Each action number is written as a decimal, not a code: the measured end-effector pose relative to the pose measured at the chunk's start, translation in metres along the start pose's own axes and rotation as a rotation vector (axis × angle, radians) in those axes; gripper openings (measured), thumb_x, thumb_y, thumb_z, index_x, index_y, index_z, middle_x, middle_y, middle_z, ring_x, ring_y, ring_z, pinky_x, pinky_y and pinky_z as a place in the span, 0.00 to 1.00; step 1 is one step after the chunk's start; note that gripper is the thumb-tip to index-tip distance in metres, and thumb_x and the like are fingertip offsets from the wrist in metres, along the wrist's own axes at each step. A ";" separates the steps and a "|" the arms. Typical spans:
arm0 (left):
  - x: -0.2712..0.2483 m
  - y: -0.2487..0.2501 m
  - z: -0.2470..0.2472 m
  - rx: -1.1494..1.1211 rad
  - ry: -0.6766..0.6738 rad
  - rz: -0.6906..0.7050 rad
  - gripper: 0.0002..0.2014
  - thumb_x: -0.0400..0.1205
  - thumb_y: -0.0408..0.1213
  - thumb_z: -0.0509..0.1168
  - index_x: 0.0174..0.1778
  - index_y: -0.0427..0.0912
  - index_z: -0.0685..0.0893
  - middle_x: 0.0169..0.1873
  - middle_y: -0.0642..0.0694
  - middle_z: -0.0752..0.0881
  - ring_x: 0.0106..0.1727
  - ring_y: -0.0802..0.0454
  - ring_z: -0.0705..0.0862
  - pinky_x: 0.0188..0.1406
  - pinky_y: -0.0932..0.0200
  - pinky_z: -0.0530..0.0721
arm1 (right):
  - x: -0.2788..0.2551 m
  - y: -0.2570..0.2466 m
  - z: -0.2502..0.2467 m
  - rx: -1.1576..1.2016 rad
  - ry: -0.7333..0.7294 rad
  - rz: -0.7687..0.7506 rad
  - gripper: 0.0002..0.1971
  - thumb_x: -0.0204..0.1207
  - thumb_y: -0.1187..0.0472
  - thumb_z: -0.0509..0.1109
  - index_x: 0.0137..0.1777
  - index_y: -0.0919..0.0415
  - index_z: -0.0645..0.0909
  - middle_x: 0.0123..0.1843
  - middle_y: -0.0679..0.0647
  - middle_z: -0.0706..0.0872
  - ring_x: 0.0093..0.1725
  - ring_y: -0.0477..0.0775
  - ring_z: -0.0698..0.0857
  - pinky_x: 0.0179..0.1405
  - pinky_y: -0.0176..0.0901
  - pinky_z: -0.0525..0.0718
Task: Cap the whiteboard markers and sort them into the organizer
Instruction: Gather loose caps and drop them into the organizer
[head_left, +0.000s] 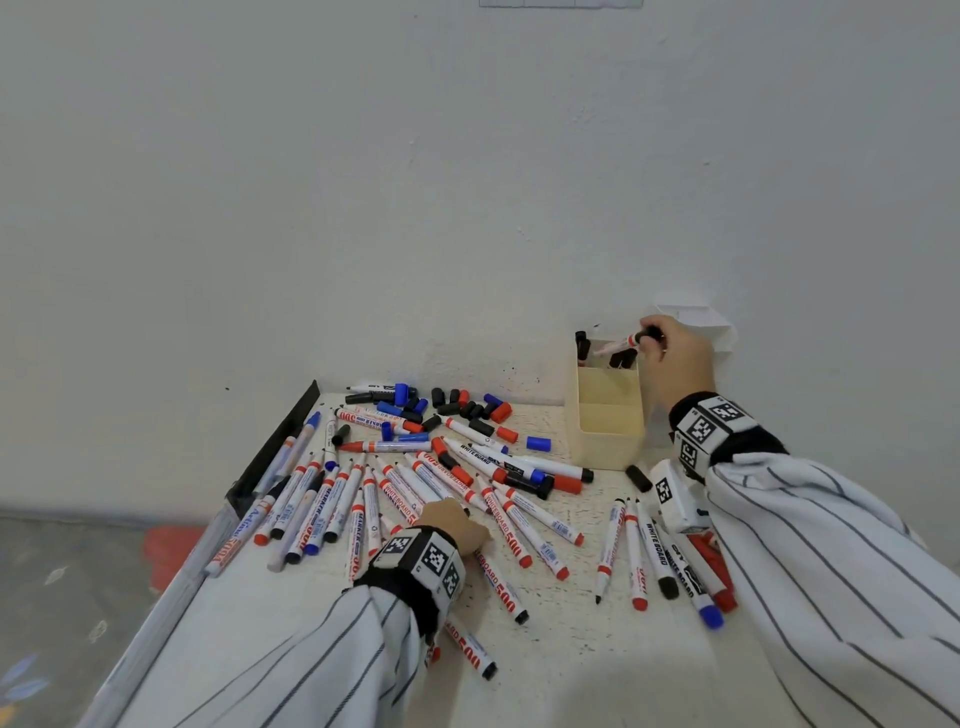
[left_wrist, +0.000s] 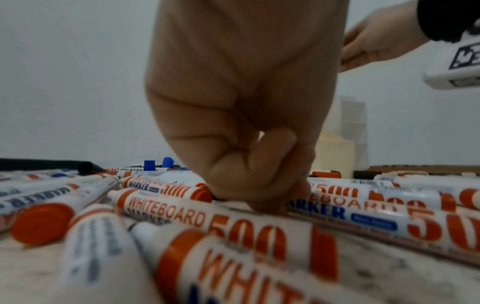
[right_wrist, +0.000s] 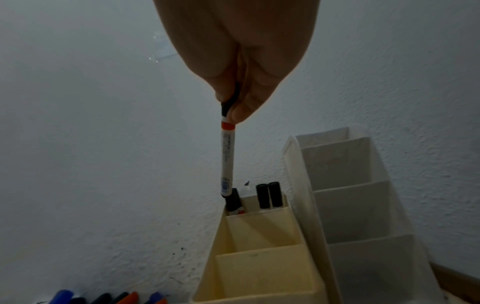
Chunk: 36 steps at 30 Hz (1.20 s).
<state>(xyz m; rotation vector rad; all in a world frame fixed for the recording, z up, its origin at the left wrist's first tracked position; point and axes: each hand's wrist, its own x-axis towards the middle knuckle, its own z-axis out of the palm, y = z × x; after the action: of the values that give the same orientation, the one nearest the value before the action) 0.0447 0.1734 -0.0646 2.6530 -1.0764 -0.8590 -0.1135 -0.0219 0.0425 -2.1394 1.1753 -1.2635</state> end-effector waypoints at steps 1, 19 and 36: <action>0.001 0.000 -0.001 -0.034 -0.010 0.009 0.23 0.80 0.48 0.62 0.65 0.36 0.75 0.62 0.41 0.81 0.61 0.47 0.82 0.56 0.60 0.81 | 0.005 0.002 0.001 -0.019 0.003 0.002 0.14 0.80 0.71 0.59 0.64 0.71 0.78 0.59 0.66 0.83 0.59 0.62 0.81 0.57 0.38 0.73; 0.022 -0.001 -0.031 -0.634 0.064 0.162 0.12 0.83 0.45 0.58 0.48 0.39 0.79 0.41 0.43 0.88 0.30 0.53 0.85 0.27 0.64 0.83 | 0.035 0.038 0.056 -0.452 -0.419 0.051 0.21 0.79 0.69 0.56 0.71 0.57 0.73 0.68 0.61 0.78 0.64 0.65 0.78 0.66 0.56 0.76; 0.015 -0.009 -0.029 -0.770 0.271 0.183 0.15 0.84 0.45 0.56 0.59 0.40 0.78 0.48 0.43 0.85 0.48 0.48 0.85 0.53 0.51 0.86 | -0.073 -0.001 0.091 -0.638 -1.021 0.096 0.17 0.78 0.54 0.66 0.64 0.59 0.77 0.62 0.54 0.82 0.59 0.51 0.81 0.54 0.36 0.76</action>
<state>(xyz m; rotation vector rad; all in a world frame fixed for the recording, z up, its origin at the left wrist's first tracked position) 0.0752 0.1680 -0.0505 1.9234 -0.7083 -0.6678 -0.0535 0.0312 -0.0424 -2.5362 1.2085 0.3724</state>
